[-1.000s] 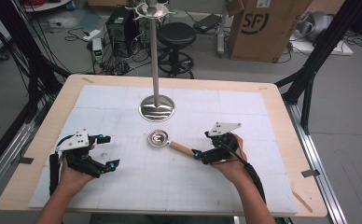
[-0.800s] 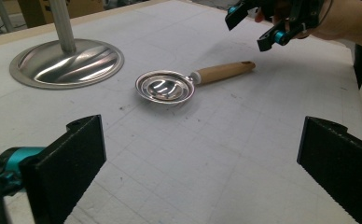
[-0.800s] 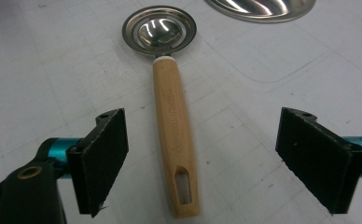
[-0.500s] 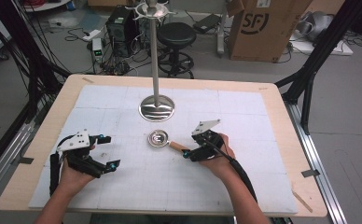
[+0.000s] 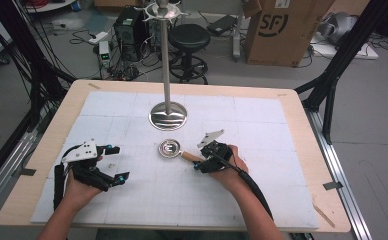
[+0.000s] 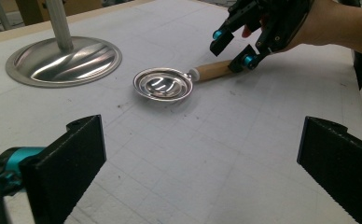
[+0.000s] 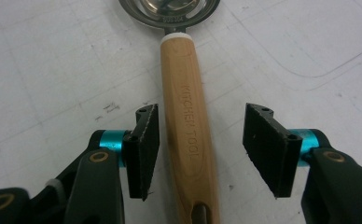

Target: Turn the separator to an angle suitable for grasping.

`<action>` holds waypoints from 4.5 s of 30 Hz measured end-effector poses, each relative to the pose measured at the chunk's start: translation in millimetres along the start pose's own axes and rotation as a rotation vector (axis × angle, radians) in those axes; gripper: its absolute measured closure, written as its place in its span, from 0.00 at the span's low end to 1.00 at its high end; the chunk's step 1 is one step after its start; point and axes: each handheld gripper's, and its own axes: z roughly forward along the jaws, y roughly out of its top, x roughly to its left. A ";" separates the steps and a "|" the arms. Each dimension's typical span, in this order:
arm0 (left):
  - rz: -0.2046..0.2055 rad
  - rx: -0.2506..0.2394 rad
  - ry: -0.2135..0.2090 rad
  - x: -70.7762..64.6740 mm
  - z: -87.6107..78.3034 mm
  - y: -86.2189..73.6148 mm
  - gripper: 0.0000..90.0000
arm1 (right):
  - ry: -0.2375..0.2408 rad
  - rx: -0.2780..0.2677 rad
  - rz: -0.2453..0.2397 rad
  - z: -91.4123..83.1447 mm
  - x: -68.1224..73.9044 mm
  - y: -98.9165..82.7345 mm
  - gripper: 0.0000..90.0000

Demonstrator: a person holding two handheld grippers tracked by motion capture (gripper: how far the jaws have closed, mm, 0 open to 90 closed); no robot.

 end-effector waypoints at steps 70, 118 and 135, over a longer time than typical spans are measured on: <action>0.002 -0.004 -0.013 -0.9 -0.8 0.7 0.02 | 0.210 0.066 -0.249 18.8 37.1 28.1 0.74; 0.007 0.011 -0.020 -3.6 4.3 2.9 0.02 | 0.067 -0.242 0.024 -93.0 5.3 -42.2 0.42; -0.001 0.018 -0.045 -1.4 11.2 1.1 0.02 | 0.011 -0.366 0.175 -98.6 -17.6 -82.7 0.30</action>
